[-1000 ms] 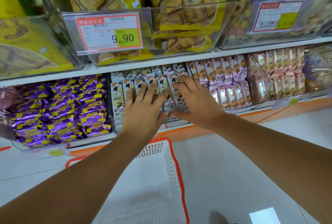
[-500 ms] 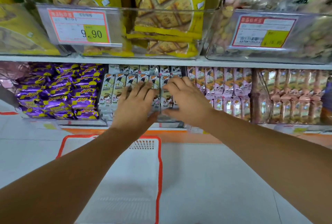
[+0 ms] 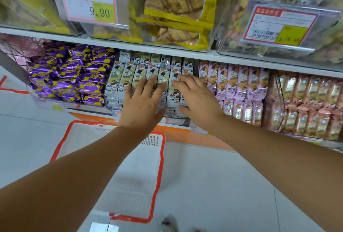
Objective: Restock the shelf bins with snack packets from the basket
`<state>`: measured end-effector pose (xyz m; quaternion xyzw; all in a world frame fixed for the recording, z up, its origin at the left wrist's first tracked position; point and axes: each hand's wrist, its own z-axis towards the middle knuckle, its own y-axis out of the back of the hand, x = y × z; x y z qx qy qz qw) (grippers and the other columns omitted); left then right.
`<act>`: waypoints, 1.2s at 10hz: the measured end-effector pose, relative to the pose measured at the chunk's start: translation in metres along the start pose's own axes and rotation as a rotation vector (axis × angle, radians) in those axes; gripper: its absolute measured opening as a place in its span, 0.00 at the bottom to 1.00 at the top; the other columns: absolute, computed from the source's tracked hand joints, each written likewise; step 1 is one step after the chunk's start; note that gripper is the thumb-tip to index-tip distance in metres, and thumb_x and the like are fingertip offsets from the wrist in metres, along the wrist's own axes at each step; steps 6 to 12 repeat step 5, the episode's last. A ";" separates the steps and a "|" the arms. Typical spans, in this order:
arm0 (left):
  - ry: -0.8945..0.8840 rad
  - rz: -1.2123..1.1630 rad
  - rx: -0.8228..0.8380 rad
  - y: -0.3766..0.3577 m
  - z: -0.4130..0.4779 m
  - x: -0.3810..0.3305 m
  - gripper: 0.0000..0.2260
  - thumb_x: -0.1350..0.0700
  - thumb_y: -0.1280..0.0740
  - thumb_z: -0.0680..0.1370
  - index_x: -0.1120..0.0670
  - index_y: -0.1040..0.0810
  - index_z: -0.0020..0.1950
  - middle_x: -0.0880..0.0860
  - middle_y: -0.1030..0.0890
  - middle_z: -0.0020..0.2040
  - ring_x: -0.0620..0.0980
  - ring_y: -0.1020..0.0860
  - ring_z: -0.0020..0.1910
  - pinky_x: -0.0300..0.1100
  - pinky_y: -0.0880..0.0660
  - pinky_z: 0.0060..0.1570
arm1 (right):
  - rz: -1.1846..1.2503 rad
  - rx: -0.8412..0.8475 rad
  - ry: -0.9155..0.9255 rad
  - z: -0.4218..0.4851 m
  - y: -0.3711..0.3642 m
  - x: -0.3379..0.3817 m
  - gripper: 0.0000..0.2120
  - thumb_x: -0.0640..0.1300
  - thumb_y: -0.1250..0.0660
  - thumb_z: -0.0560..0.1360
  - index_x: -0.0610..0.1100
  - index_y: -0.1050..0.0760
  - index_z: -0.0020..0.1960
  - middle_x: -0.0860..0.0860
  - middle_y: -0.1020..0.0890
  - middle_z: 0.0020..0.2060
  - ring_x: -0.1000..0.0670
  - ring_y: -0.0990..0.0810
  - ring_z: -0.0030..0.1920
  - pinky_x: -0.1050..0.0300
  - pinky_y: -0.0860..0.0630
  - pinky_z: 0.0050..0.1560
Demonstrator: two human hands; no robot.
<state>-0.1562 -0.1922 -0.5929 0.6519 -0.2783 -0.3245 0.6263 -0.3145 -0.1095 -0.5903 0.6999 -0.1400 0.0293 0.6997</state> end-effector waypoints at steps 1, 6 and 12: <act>0.023 -0.022 -0.024 -0.001 0.002 -0.002 0.27 0.50 0.39 0.81 0.49 0.43 0.78 0.53 0.45 0.79 0.57 0.47 0.78 0.59 0.49 0.75 | 0.020 0.006 -0.008 0.003 0.000 0.001 0.32 0.42 0.31 0.75 0.46 0.40 0.76 0.47 0.41 0.76 0.45 0.47 0.77 0.46 0.39 0.73; 0.015 -0.070 -0.011 0.046 -0.010 -0.042 0.19 0.60 0.37 0.75 0.56 0.27 0.66 0.56 0.26 0.63 0.57 0.30 0.63 0.51 0.30 0.60 | 0.211 0.028 -0.038 -0.050 0.054 0.006 0.21 0.44 0.39 0.80 0.46 0.34 0.73 0.49 0.33 0.72 0.47 0.31 0.69 0.50 0.32 0.66; 0.015 -0.070 -0.011 0.046 -0.010 -0.042 0.19 0.60 0.37 0.75 0.56 0.27 0.66 0.56 0.26 0.63 0.57 0.30 0.63 0.51 0.30 0.60 | 0.211 0.028 -0.038 -0.050 0.054 0.006 0.21 0.44 0.39 0.80 0.46 0.34 0.73 0.49 0.33 0.72 0.47 0.31 0.69 0.50 0.32 0.66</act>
